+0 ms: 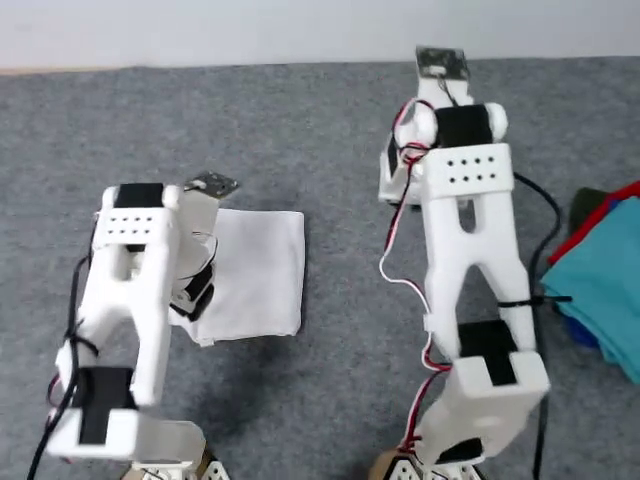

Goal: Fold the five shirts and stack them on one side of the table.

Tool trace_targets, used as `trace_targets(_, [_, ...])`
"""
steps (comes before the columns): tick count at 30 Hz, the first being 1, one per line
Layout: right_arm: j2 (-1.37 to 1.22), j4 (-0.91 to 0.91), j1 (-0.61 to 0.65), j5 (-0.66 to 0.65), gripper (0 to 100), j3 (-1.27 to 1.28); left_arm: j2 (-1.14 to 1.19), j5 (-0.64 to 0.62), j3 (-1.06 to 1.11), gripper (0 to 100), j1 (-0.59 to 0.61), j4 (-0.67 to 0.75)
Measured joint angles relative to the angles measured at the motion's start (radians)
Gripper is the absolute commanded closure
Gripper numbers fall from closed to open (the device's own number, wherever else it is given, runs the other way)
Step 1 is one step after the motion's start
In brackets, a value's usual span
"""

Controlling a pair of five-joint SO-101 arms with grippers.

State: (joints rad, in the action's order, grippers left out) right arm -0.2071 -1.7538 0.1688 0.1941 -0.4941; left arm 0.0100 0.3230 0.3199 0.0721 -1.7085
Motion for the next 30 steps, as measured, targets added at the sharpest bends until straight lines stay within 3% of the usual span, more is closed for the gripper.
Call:
trace_targets(4, [0.055,0.0,-0.032,0.0,93.5,0.072,0.077,0.003,0.0,94,0.026,0.006])
trace_targets(12, [0.149,0.0,-0.048,0.0,93.5,0.176,0.106,0.107,0.0,94,0.275,-0.012])
trace_targets(17, [0.167,0.0,-0.048,0.0,93.5,0.213,0.106,0.138,0.0,95,0.348,-0.014])
trace_targets(22, [0.186,0.0,-0.048,0.0,93.5,0.241,0.049,0.138,0.0,94,0.345,-0.014])
trace_targets(30, [0.207,0.0,-0.048,0.0,93.5,0.265,-0.336,0.138,0.038,94,0.201,-0.015])
